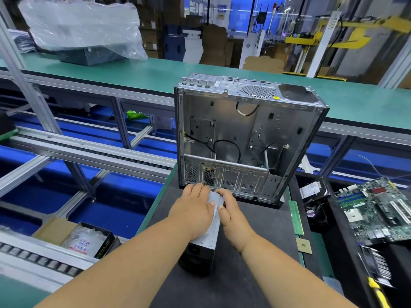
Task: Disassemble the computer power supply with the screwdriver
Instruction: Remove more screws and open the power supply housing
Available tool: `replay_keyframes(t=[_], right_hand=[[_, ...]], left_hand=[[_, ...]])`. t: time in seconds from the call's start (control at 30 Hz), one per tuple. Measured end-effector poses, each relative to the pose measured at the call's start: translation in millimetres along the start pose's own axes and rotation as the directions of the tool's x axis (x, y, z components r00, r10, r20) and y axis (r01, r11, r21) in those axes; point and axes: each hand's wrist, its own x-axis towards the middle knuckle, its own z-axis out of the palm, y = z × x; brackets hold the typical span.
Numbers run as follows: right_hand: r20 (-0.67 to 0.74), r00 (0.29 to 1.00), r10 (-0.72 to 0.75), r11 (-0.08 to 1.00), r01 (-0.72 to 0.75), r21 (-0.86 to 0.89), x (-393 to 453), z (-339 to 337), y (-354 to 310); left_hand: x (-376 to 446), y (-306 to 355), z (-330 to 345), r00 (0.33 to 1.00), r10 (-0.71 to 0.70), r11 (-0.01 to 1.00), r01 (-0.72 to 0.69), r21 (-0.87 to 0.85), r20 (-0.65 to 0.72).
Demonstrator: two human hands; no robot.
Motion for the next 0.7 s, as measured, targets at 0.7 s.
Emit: replay_keyframes(t=[0.7], right_hand=[[-0.032,0.999,0.014,0.998,-0.016,-0.062,-14.2,-19.7,12.1]], left_hand=[[-7.5,-25.6,-8.2,0.964,-0.256,0.539,0.210,-0.816,0.079]])
